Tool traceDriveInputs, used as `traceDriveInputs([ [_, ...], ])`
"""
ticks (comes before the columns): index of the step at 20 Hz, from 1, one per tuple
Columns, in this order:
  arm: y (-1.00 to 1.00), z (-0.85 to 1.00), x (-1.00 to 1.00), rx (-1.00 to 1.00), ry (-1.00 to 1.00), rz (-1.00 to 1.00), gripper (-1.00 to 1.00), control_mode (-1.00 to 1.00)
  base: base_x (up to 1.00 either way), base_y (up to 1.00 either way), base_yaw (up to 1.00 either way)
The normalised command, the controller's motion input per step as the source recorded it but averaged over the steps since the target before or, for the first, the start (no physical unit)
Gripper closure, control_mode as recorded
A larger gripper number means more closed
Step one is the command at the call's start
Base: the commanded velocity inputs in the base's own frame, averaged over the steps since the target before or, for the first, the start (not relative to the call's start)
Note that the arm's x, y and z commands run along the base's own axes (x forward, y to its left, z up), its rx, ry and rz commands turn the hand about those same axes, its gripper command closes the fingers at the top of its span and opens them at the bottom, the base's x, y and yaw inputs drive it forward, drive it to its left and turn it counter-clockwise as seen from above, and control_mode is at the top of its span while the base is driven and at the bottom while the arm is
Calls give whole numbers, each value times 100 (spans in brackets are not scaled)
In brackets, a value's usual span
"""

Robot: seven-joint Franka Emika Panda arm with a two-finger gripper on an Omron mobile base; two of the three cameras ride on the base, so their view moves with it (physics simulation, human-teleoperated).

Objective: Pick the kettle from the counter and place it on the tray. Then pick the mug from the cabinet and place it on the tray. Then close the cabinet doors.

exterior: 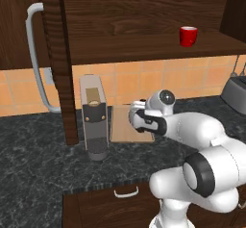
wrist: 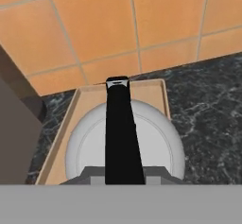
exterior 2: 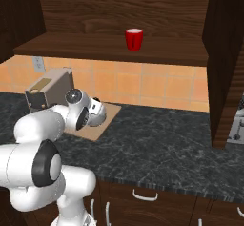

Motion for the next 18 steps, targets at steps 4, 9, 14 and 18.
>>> traceDriveInputs([
  [4,6,0,58,-2,0,0,100,-100,0,0,0],
  [9,0,0,43,0,0,4,100,-100,0,0,0],
  [14,-1,-1,31,0,0,6,100,-100,0,0,0],
  [18,-6,-5,29,0,0,7,100,-100,0,0,0],
])
